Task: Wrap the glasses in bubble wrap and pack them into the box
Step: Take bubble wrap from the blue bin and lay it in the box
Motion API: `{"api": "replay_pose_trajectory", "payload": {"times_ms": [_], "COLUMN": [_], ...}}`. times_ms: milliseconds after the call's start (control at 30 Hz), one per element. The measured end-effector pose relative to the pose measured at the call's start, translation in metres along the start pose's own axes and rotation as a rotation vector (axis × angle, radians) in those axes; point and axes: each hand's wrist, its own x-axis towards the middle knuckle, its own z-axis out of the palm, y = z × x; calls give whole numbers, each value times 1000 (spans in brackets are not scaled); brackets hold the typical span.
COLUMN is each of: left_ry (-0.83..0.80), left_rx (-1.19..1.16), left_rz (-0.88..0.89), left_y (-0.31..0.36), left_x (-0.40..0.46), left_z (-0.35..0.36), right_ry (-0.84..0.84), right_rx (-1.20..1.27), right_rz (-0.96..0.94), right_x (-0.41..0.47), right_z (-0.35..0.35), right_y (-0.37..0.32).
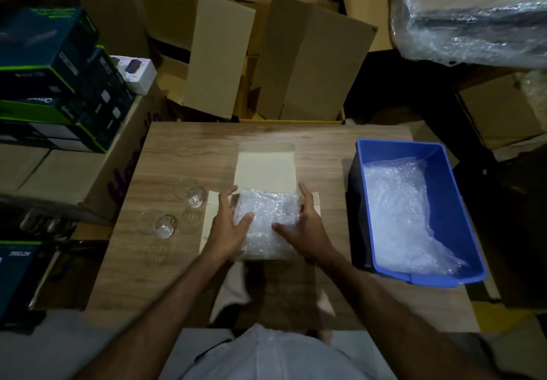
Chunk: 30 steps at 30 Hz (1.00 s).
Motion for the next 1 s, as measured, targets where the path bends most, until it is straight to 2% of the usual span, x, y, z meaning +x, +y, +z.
{"api": "replay_pose_trajectory", "payload": {"times_ms": [133,233,333,400,467,500,533,567,600,667,733,800,900,1000], "left_ry": [-75,-187,-237,-248,-209,-191,-326,-397,-390,-290,-199,-261,-441,-500], "left_rx": [314,536,756,833,959,924,828,843,1115,1410,1462,1495,1520,1575], "left_rz": [52,-29,25,47,97,91,-12,-126,-48,170,285,354,299,317], "left_y": [-13,-22,-35,-40,-52,-55,-40,-32,-28,-29,-27,-30,-31,-37], "left_x": [6,9,19,24,26,27,29,28,27,21,23,31,44,44], "left_z": [11,17,21,20,25,27,23,24,29,32,29,27,26,28], "right_ry": [-39,-164,-255,-250,-233,-223,-205,-181,-159,-137,-178,-254,-341,-379], "right_rx": [-343,-570,-802,-906,-976,-1002,-1031,-1065,-1107,-1167,-1174,-1147,-1130,-1150], "right_rz": [-95,-92,-53,-67,-83,-83,-82,-87,-100,-140,-167,-183,-156,-145], "right_x": [3,9,20,25,26,26,24,23,22,22,23,26,33,37], "right_z": [13,24,33,39,45,47,49,50,49,48,48,49,47,46], "right_y": [8,8,7,12,18,18,17,15,12,10,13,17,23,28]}}
